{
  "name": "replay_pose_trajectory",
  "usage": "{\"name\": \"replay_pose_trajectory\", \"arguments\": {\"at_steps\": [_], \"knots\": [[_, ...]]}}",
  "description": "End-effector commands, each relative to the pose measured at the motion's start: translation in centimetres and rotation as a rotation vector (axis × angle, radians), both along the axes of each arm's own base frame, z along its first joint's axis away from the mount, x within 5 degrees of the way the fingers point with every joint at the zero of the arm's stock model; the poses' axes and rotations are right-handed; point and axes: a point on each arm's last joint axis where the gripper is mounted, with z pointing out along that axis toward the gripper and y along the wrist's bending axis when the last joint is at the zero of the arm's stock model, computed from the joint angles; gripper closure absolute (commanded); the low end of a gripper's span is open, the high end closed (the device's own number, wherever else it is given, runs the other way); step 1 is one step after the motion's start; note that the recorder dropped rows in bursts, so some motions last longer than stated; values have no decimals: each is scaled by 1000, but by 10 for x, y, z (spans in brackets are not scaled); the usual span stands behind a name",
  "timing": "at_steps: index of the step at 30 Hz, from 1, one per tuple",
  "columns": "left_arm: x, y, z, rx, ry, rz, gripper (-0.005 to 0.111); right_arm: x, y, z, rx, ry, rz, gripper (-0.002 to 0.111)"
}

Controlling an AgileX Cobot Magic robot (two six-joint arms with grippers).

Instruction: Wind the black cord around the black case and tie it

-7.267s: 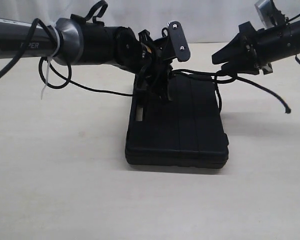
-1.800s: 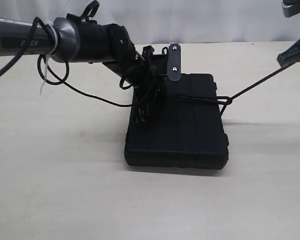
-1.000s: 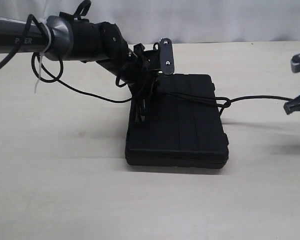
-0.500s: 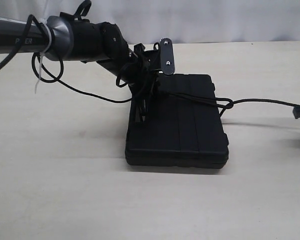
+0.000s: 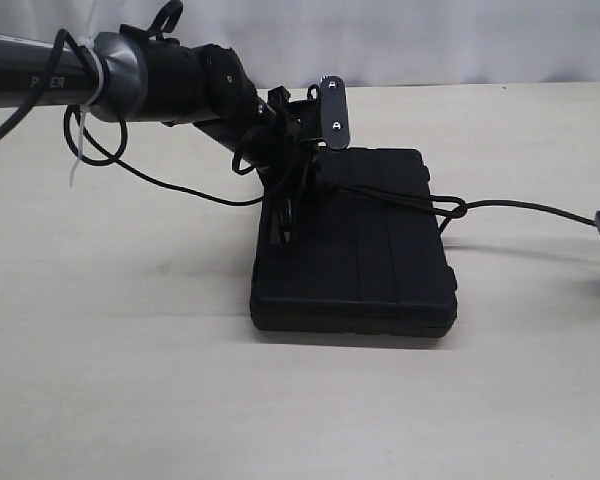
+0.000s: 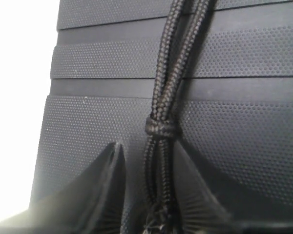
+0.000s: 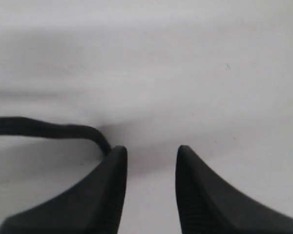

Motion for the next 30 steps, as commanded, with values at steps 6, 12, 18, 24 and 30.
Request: {"name": "replay_pose_trajectory", "arguments": {"at_steps": [6,12,18,24,30], "knots": [[0,1,2,-11,-1,16,73,19,48,3,36,-7,295,67],[0,1,2,-11,-1,16,73,22,38,-17,-54,44,270,56],[0,1,2,-11,-1,16,73,18,22,-48,-227,269,307,88],[0,1,2,-11,-1,16,73,22,8,-42,-428,282,304,104],[-1,1,1,-2,10,5,73,21,2,-50,-517,371,340,104]]}}
